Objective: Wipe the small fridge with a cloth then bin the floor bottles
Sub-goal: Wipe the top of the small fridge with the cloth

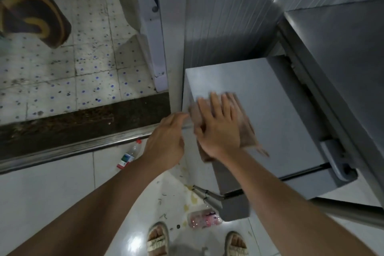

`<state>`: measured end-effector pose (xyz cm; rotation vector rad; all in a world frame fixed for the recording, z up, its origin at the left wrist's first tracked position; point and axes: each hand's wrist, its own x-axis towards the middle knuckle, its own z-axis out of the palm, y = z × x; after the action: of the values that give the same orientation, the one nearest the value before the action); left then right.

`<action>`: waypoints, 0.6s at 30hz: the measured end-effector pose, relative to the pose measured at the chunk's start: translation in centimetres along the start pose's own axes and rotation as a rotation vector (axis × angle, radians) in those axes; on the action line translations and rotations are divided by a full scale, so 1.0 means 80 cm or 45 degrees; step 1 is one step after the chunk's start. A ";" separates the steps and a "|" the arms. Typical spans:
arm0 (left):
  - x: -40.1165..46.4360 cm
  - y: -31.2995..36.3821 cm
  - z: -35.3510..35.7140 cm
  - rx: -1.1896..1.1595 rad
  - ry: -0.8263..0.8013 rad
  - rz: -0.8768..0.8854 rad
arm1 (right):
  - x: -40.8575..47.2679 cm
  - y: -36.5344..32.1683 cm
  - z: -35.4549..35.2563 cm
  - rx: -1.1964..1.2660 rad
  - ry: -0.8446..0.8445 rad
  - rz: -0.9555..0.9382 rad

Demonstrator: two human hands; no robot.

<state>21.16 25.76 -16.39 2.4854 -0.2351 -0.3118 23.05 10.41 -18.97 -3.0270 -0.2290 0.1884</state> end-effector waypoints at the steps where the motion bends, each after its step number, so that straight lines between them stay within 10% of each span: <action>1: -0.001 -0.001 -0.002 0.008 0.007 0.002 | 0.020 -0.003 0.000 -0.004 -0.026 0.026; 18: -0.045 0.055 0.029 0.096 -0.136 0.176 | -0.184 0.025 0.008 0.272 0.174 0.046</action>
<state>16.64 21.85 -14.94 2.5139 -0.4686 -0.3840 8.80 6.24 -18.12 -2.8179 -0.1330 0.0070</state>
